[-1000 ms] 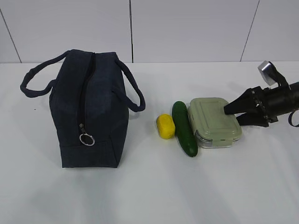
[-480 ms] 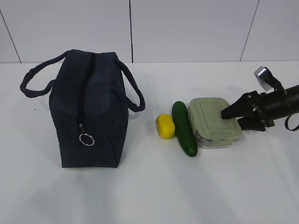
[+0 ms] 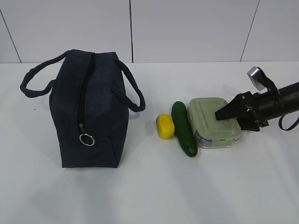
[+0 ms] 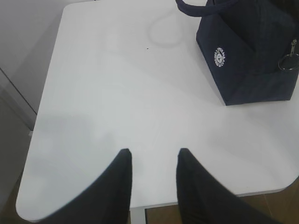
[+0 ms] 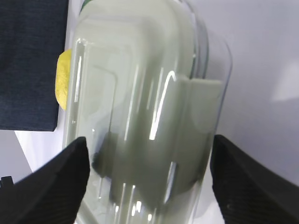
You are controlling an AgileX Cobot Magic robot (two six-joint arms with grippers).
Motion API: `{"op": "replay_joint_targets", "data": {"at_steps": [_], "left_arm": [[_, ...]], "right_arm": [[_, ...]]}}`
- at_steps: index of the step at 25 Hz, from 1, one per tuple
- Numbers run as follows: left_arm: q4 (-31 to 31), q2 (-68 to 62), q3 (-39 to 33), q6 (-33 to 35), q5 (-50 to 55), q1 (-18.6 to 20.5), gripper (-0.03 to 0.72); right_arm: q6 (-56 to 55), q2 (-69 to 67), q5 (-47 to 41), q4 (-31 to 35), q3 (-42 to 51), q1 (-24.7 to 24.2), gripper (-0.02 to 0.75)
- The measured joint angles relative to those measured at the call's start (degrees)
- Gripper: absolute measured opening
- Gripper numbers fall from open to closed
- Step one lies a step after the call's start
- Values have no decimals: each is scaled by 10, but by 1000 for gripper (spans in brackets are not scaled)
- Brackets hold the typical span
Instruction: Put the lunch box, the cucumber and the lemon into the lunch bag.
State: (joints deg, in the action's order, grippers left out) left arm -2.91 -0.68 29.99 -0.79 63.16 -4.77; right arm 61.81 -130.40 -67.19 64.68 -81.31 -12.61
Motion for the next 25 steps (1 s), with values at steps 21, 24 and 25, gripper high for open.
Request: {"op": "replay_joint_targets", "data": {"at_steps": [21, 24, 25], "left_arm": [[0, 0, 0, 0, 0, 0, 235], [0, 0, 0, 0, 0, 0, 235], [0, 0, 0, 0, 0, 0, 235]], "right_arm": [[0, -20, -12, 16, -5, 1, 594], [-2, -27, -17, 18, -13, 1, 594], [-3, -28, -17, 18, -14, 1, 594]]}}
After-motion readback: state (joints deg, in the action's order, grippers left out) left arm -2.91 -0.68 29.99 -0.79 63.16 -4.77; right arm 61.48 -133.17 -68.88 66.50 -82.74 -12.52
